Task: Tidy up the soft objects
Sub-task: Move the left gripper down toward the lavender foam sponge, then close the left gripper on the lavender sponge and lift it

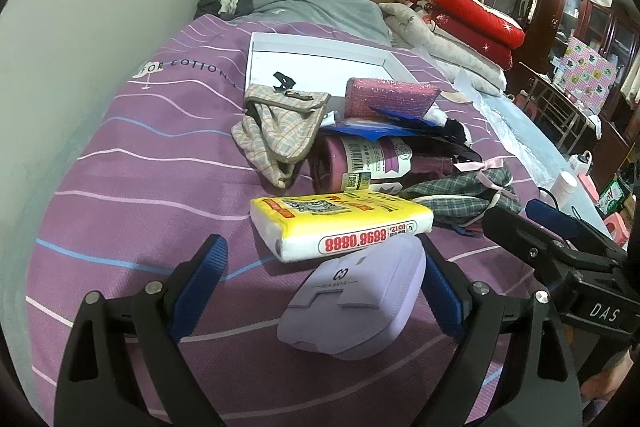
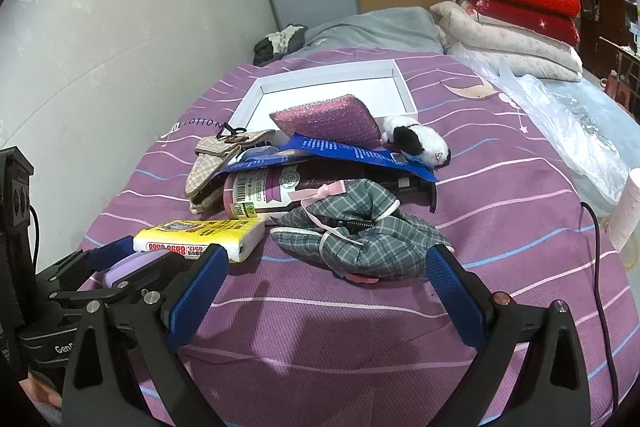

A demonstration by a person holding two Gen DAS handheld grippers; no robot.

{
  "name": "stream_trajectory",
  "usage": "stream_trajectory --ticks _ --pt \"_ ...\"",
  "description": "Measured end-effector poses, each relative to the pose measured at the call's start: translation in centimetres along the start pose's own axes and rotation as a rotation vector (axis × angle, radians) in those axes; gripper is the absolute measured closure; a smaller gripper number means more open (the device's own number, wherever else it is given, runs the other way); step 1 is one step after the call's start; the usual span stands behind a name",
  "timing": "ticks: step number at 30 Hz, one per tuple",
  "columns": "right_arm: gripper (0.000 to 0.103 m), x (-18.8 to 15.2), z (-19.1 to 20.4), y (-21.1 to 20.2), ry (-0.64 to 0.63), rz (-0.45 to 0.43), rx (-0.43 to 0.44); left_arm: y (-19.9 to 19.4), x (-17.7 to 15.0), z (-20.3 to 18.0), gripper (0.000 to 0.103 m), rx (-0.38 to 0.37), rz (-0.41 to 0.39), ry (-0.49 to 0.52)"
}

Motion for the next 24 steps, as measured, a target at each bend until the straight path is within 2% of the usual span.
stream_trajectory --ticks 2,6,11,16,24 --pt "0.002 0.0 0.0 0.0 0.0 0.0 0.0 0.0 -0.1 -0.2 0.017 -0.012 0.001 0.007" --pt "0.002 0.0 -0.1 0.0 0.003 0.004 -0.005 -0.1 -0.3 -0.9 0.03 -0.047 0.01 0.031" --pt "0.002 0.0 -0.1 0.0 0.009 0.005 -0.007 -0.4 -0.4 -1.1 0.035 -0.066 0.006 0.042" --pt "0.002 -0.1 -0.2 0.0 0.007 0.008 -0.008 -0.4 -0.6 -1.2 0.048 -0.091 0.021 0.044" --pt "0.002 0.0 -0.1 0.1 0.007 0.007 -0.009 -0.4 -0.7 -1.2 0.059 -0.111 0.036 0.043"
Point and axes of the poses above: each gripper's, at about its wrist camera, not at the fingertips, and y roughly the way its jaws point, z to its left, x to its top, the point moved 7 cm from there along y, roughly the way its jaws point, and after that the axes turned 13 degrees about z, right-handed, at the moved point
